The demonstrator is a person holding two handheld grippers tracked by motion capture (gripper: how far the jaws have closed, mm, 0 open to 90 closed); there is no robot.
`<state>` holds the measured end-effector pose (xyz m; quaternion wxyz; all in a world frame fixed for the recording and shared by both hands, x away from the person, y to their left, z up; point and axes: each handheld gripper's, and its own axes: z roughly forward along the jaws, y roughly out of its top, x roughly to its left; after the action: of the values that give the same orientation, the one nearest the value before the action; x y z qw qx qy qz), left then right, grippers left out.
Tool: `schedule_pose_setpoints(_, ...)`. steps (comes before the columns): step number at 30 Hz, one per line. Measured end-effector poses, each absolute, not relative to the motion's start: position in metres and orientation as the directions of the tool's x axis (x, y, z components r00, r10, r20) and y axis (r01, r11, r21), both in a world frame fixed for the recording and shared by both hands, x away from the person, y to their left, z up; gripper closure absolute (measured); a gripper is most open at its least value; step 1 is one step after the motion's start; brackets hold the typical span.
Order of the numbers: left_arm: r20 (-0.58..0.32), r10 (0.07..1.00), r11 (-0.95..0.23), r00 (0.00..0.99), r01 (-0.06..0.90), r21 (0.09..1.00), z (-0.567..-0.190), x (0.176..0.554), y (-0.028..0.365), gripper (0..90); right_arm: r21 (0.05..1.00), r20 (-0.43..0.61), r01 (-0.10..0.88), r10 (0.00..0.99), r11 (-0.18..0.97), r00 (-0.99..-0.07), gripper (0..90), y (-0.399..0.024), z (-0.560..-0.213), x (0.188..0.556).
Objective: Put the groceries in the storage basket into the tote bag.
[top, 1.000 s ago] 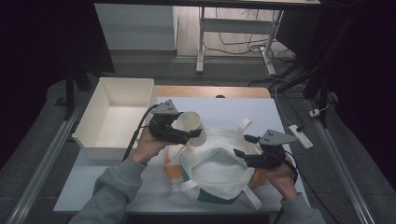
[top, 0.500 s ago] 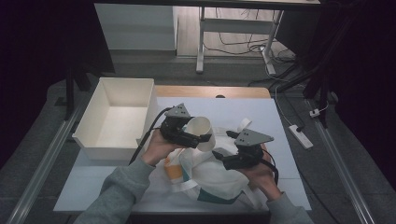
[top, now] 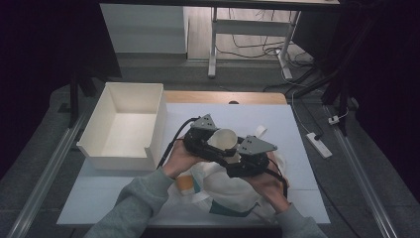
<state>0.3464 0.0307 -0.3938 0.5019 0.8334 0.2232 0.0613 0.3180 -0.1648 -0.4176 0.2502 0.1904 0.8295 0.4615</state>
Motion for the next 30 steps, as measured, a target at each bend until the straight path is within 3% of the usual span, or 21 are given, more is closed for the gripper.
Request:
schedule_pose_setpoints(22, -0.129, 0.423, -0.409, 0.897, 0.316, 0.856, -0.3966, 0.3479, 0.0329, 18.9, 0.855, -0.246, 0.086, 0.547, 0.511, -0.8, 22.7, -0.1644, -0.4208, 0.3174)
schedule_pose_setpoints(30, -0.12, 0.445, -0.382, 0.887, 0.31, 0.871, -0.3922, 0.3445, 0.0383, 12.8, 0.854, -0.245, 0.087, 0.544, 0.513, -0.803, 22.7, -0.1652, -0.4229, 0.3169)
